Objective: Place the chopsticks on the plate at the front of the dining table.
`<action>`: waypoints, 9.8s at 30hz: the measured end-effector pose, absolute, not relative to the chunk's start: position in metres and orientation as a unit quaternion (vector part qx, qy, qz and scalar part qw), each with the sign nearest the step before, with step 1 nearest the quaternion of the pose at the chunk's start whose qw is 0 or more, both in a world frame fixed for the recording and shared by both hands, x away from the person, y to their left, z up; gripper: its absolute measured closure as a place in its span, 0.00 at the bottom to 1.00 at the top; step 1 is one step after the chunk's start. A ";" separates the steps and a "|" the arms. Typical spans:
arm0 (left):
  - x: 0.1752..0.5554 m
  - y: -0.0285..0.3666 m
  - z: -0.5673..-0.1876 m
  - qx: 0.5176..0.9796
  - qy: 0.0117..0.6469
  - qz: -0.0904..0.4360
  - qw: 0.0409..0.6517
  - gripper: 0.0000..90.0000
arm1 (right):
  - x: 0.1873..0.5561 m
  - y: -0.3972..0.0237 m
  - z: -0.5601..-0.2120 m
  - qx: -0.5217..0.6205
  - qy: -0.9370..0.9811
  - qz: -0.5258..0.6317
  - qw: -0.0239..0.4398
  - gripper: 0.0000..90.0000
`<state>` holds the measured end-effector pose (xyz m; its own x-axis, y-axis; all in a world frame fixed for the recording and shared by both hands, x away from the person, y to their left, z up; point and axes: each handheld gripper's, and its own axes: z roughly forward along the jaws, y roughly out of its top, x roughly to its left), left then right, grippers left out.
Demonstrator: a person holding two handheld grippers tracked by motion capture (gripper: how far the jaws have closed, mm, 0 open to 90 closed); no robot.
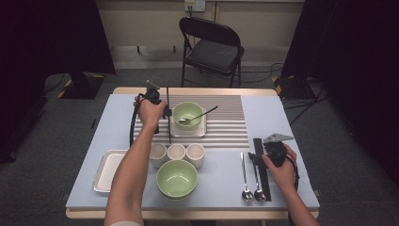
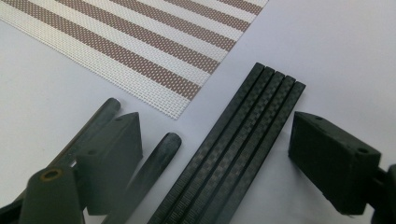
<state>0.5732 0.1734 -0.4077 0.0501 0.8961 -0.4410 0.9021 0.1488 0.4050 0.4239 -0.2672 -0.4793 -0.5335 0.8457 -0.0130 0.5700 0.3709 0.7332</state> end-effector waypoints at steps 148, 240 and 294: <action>0.555 0.166 -0.430 0.681 0.673 -0.046 0.285 0.96 | 0.423 -0.267 -0.479 0.440 0.804 0.347 0.201 0.18; 0.518 0.197 -0.377 0.687 0.634 -0.007 0.355 0.33 | 0.424 -0.267 -0.479 0.441 0.804 0.347 0.199 0.18; 0.481 0.193 -0.370 0.744 0.561 0.013 0.363 0.22 | 0.424 -0.267 -0.479 0.442 0.804 0.345 0.198 0.18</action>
<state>0.4809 0.1930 -0.3697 0.3703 0.8440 -0.3880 0.8256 -0.1075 0.5539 0.4236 -0.2665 -0.4786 -0.5304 0.8476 -0.0128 0.5746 0.3706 0.7297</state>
